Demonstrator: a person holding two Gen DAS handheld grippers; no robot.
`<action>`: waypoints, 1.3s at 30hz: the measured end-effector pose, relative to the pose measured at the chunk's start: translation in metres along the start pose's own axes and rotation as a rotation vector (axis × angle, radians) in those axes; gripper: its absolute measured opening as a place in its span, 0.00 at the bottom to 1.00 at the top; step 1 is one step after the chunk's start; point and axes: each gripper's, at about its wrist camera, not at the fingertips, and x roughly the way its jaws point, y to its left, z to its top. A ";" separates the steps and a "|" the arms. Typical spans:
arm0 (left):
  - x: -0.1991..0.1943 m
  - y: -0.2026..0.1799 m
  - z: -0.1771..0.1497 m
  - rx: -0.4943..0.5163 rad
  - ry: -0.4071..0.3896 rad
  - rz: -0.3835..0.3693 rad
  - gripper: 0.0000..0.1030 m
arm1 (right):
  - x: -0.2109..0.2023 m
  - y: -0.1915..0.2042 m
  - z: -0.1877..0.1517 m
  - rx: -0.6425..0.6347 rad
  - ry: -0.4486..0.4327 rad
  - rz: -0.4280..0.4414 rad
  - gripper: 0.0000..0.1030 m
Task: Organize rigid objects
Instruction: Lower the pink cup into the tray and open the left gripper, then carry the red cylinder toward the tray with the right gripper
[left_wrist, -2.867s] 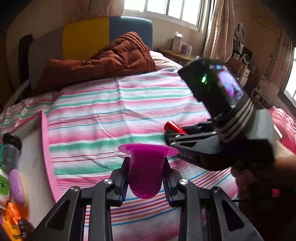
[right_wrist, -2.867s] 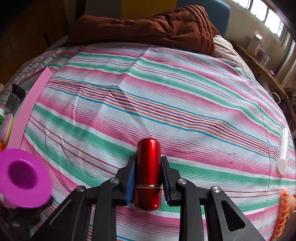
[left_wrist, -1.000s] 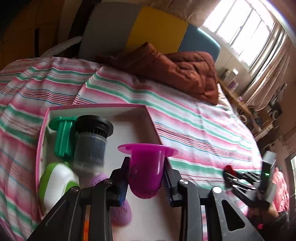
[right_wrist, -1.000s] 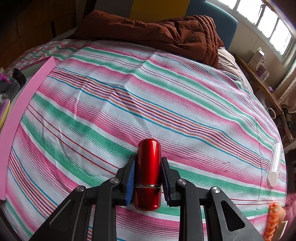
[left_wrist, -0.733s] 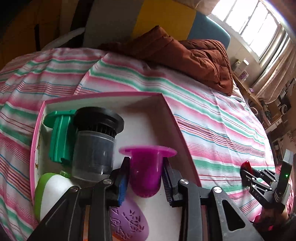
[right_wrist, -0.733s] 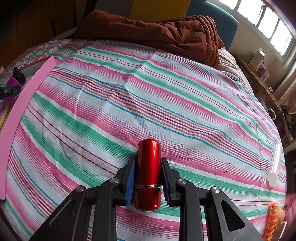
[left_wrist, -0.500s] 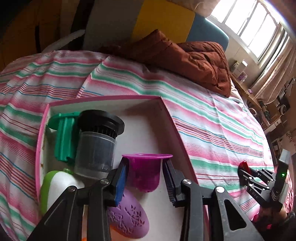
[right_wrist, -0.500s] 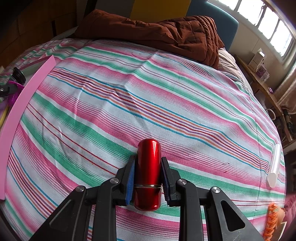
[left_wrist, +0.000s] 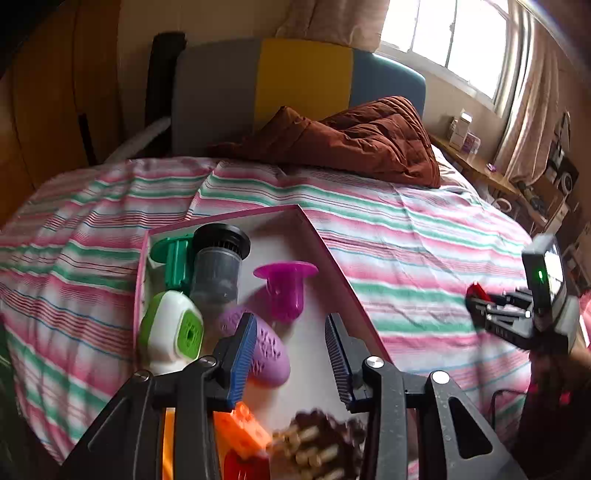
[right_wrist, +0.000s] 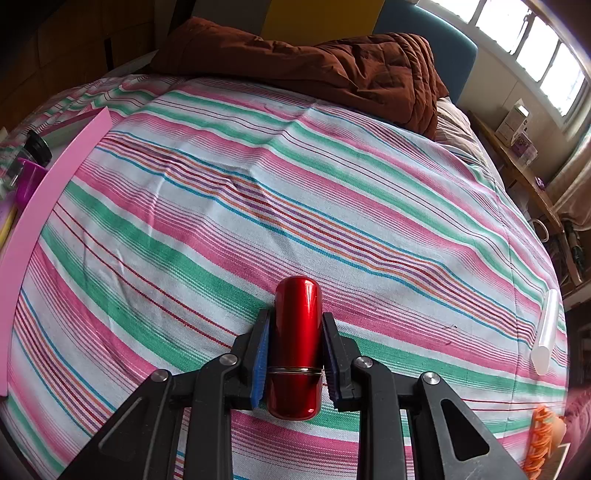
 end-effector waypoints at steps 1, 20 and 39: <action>-0.004 -0.002 -0.003 0.011 -0.005 0.018 0.37 | 0.000 0.000 0.000 0.000 0.000 -0.001 0.26; -0.014 0.010 -0.022 -0.014 -0.007 0.147 0.38 | -0.001 0.000 -0.001 -0.008 -0.006 -0.010 0.26; -0.031 0.029 -0.026 -0.063 -0.031 0.152 0.38 | -0.001 -0.001 0.003 0.055 0.060 -0.007 0.25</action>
